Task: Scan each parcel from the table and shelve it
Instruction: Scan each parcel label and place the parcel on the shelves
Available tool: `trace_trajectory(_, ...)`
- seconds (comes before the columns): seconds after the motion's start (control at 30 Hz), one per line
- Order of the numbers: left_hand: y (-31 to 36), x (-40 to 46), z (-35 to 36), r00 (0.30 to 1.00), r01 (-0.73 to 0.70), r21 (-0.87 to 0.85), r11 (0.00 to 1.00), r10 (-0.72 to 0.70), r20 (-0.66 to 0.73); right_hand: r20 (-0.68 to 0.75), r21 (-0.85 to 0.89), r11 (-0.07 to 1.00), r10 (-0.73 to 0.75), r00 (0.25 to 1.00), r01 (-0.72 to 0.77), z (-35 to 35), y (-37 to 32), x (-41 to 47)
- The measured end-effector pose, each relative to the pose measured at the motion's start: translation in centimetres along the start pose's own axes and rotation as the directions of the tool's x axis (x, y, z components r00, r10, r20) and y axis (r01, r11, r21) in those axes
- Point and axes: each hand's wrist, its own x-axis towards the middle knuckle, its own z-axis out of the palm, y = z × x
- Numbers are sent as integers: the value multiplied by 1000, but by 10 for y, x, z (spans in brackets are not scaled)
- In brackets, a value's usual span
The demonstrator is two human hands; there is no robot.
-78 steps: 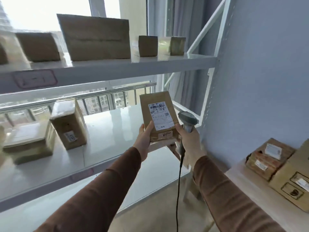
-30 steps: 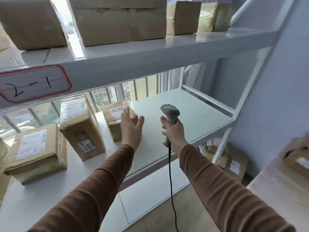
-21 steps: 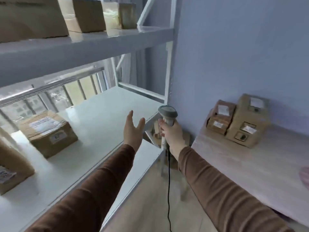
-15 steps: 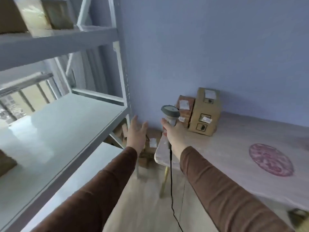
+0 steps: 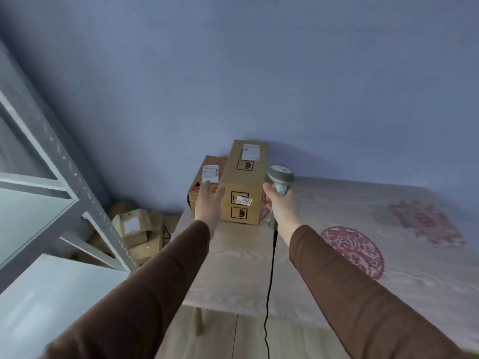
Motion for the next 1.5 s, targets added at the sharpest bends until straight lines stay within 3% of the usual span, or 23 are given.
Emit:
trace_trajectory(0.37, -19, 134, 40, 985, 175, -9, 985, -175, -5, -85, -10, 995, 98, 992, -100, 10, 30, 118)
trace_trajectory(0.67, -54, 220, 44, 945, 282, 62, 958, -288, 157, -133, 32, 973, 231, 964, -229, 44, 75, 180)
trace_trajectory(0.83, -66, 236, 46, 918, 345, 17, 938, -342, 201, -110, 107, 949, 308, 945, -297, 48, 91, 194)
trace_trajectory(1.1, -72, 216, 57, 914, 370, -62, 927, -351, 205, -74, 139, 951, 287, 955, -275, 25, 85, 185)
trace_trajectory(1.3, -31, 158, 86, 892, 451, -337, 826, -401, 210, -75, 200, 966, 180, 981, -162, -29, 52, 150)
trace_trajectory(1.5, 47, 55, 135, 954, 288, -472, 833, -206, 219, -105, 230, 972, -29, 994, 52, -120, -7, 89)
